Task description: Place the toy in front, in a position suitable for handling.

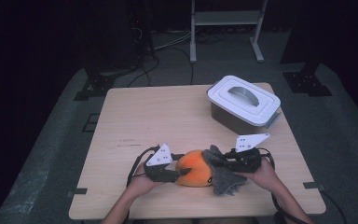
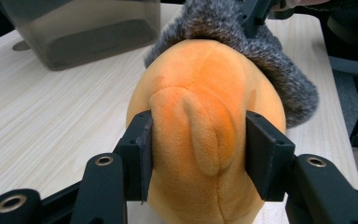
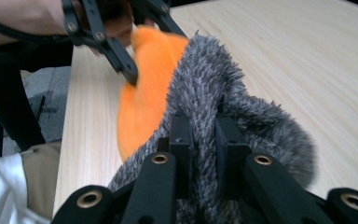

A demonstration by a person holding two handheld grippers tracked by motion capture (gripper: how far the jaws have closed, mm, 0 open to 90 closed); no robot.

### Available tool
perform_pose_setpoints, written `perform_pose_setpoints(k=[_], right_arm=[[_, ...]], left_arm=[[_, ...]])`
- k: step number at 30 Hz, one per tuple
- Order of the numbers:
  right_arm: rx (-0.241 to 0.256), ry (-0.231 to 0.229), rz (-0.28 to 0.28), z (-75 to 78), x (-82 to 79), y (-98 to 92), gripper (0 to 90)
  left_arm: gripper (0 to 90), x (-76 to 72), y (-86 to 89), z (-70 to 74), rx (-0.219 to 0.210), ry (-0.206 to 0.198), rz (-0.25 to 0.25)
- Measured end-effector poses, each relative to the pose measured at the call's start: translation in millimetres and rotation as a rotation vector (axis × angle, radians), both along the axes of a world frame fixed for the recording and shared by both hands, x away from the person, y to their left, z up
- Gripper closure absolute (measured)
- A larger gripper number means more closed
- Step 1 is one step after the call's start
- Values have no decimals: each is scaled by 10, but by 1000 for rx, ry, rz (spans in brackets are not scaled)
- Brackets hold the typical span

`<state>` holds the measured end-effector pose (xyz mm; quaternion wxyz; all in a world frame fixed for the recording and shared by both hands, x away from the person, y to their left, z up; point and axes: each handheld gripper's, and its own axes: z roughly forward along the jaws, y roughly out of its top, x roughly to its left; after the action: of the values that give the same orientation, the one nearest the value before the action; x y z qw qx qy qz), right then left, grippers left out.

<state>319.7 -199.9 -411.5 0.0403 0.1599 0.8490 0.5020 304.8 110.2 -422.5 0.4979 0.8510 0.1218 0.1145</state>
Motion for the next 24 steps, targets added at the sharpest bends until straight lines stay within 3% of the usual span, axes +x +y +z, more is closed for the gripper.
perform_pose_setpoints(k=[3,6,10,14,18,24], right_arm=[[5,-22,-4,95,-33,-19,788],[10,-59,30,245,-47,121,788],[-50,-115,73,316,-71,324,787],[-105,-96,62,243,-51,247,788],[-166,-126,62,328,-115,215,788],[-173,-165,147,521,-163,466,788]], left_arm=[[483,-23,-47,10,5,-18,-22],[473,-71,-98,16,1,-29,-57],[466,-71,-59,7,7,-27,-60],[466,-46,-43,8,-9,-8,-55],[470,-57,-128,33,-7,-25,-53],[467,-82,-213,48,-9,-39,-59]])
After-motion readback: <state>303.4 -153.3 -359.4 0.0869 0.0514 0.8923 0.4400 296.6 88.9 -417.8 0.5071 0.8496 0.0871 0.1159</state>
